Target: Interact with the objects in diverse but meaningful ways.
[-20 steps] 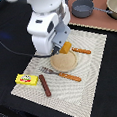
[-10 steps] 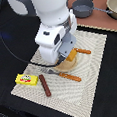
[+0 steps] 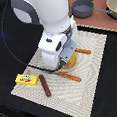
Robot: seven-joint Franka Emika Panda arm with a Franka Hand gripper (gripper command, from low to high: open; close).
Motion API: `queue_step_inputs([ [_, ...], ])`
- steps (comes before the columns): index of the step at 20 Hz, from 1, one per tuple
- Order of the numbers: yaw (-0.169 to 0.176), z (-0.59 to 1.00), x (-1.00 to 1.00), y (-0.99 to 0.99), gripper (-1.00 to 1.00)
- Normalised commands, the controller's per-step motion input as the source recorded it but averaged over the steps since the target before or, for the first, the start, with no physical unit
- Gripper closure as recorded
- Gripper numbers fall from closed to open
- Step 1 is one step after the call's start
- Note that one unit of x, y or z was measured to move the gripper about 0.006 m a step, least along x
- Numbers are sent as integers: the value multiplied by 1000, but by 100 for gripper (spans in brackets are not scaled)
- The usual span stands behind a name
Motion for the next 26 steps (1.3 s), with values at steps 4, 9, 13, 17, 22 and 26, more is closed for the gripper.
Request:
queue_step_inputs([
  [4,-2,838,369,208,-100],
  [9,0,1000,115,247,-100],
  [13,0,799,-234,-149,-100],
  [17,0,506,-561,-527,-100],
  [22,0,316,-491,-690,-100],
  [26,-3,56,-269,-843,-100],
])
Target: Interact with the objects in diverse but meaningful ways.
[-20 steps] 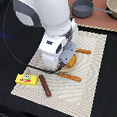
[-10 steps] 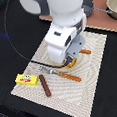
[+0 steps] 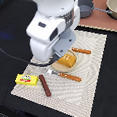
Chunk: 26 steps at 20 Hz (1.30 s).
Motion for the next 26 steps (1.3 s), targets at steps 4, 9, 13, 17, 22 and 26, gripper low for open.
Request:
queue_step_inputs([
  [4,-38,-175,-43,-621,-100],
  [9,-38,-136,74,-367,-100],
  [13,-30,-314,111,-204,-100],
  [17,-10,-469,14,-195,-100],
  [22,-3,-441,45,-162,-100],
  [26,-1,-346,6,-134,-100],
])
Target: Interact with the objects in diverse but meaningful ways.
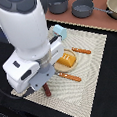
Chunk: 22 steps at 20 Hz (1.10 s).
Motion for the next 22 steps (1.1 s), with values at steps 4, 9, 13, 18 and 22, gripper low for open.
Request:
queue_step_inputs([
  [4,0,-341,11,-140,-100],
  [9,0,-255,12,-123,-100],
  [13,0,-54,99,-144,100],
  [18,0,-9,159,-130,100],
  [22,0,-48,167,-129,100],
])
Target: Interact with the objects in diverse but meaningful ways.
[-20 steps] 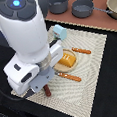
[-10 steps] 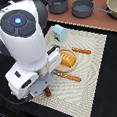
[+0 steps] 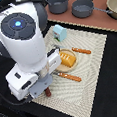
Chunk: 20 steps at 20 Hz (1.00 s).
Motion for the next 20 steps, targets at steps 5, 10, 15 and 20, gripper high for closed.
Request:
queue_step_inputs([
  [5,0,-22,218,-107,100],
  [10,-10,437,352,-134,100],
  [15,-47,1000,634,-5,100],
  [20,0,1000,937,319,100],
])
